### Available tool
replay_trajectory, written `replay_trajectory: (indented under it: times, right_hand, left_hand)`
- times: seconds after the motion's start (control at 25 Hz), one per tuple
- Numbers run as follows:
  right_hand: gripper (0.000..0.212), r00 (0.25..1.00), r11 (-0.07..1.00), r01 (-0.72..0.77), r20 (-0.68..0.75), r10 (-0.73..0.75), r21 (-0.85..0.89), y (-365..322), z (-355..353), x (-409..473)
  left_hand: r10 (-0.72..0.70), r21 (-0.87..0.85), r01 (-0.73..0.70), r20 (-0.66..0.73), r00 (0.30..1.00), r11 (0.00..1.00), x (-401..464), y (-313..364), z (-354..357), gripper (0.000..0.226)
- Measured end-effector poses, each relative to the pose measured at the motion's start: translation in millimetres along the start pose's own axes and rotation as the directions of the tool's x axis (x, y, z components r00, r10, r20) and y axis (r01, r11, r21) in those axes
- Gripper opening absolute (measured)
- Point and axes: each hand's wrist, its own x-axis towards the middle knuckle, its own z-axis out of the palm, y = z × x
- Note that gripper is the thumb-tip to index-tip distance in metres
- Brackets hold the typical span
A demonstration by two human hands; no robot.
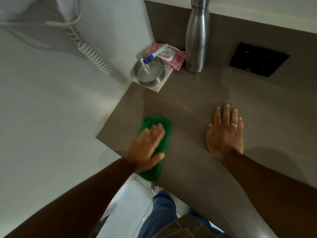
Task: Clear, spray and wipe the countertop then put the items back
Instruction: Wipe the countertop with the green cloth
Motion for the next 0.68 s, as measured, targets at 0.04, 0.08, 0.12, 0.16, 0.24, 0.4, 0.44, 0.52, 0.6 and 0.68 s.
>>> replay_trajectory:
  times: [0.04,0.08,0.12,0.16,0.24,0.4,0.44,0.52,0.6,0.68]
  right_hand:
    - [0.065,1.000,1.000,0.000,-0.009,0.000,0.000,0,1,0]
    - [0.066,1.000,1.000,0.000,-0.018,0.000,0.000,0,2,0]
    - [0.066,1.000,1.000,0.000,-0.017,0.000,-0.001,-1,2,0]
    - [0.066,1.000,1.000,-0.001,-0.014,0.001,-0.003,-1,1,0]
    - [0.066,1.000,1.000,0.003,-0.024,-0.003,-0.008,-1,0,-2]
    - [0.067,1.000,1.000,-0.001,-0.018,0.001,-0.006,-2,-3,-1]
    - [0.068,1.000,1.000,-0.003,-0.019,0.002,-0.012,-2,-4,-1]
    - [0.068,1.000,1.000,0.000,-0.011,0.000,-0.025,-4,-4,-2]
    - [0.068,1.000,0.999,0.000,0.005,0.000,-0.037,-4,-4,-2]
    - [0.068,1.000,0.999,-0.005,0.009,0.005,-0.042,-4,-3,-1]
  left_hand:
    - [-0.183,-0.022,0.182,-0.053,0.982,0.983,14,-18,-11,0.083]
    - [-0.304,-0.022,0.303,-0.097,0.948,0.953,29,-32,-17,0.084]
    - [-0.378,-0.023,0.378,-0.119,0.918,0.926,46,-41,-23,0.085]
    - [-0.442,-0.035,0.442,-0.139,0.886,0.896,65,-48,-29,0.086]
    - [-0.561,-0.100,0.552,-0.148,0.814,0.828,101,-64,-44,0.086]
    - [-0.524,-0.071,0.520,-0.153,0.838,0.851,96,-61,-44,0.081]
    - [-0.445,-0.077,0.438,-0.136,0.885,0.896,79,-43,-33,0.082]
    - [-0.239,-0.058,0.235,-0.079,0.968,0.970,39,1,-9,0.083]
    - [-0.072,-0.014,0.072,-0.039,0.997,0.997,25,18,2,0.081]
    - [0.028,0.040,-0.026,-0.037,0.999,0.999,49,14,-5,0.079]
